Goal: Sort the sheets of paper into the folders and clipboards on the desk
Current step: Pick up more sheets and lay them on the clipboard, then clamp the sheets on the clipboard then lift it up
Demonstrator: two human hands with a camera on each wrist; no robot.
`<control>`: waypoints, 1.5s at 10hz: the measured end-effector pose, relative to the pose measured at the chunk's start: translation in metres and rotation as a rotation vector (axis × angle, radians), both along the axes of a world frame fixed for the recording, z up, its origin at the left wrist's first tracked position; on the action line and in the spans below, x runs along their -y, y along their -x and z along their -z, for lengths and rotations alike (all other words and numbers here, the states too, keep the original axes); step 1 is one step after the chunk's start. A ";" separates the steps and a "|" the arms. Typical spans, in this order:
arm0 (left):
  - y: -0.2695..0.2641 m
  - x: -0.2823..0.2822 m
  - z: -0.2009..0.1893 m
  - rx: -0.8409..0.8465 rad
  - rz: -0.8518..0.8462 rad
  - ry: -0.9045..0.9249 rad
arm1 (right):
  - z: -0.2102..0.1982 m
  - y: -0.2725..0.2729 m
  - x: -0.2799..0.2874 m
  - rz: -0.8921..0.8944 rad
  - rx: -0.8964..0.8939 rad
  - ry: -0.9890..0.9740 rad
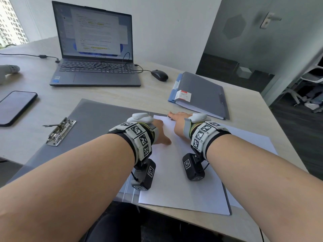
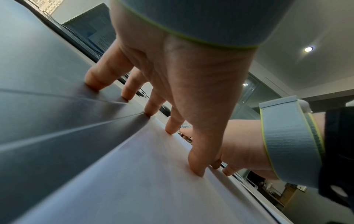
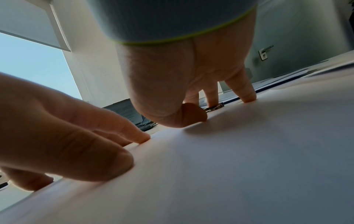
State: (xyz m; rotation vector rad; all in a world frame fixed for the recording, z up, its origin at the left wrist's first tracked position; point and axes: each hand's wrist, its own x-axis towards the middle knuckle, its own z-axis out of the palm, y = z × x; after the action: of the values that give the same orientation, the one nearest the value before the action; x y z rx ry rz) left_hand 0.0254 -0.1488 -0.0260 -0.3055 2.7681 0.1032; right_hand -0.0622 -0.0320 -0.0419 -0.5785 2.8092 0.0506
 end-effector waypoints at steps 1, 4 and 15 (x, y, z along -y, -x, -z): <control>0.001 0.001 0.003 0.004 -0.003 0.003 | -0.014 0.003 0.005 0.014 0.109 -0.049; 0.004 0.005 0.009 -0.012 -0.021 -0.024 | 0.004 0.009 -0.002 0.074 0.101 0.133; -0.021 -0.215 -0.002 -0.057 -0.005 -0.422 | -0.006 -0.127 -0.357 0.987 0.013 0.697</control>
State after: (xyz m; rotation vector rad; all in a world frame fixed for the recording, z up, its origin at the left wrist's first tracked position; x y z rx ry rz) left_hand 0.0464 0.0664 -0.0237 -0.1990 2.7112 0.6940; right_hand 0.0648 0.3253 -0.0355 0.7295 2.7114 -1.1138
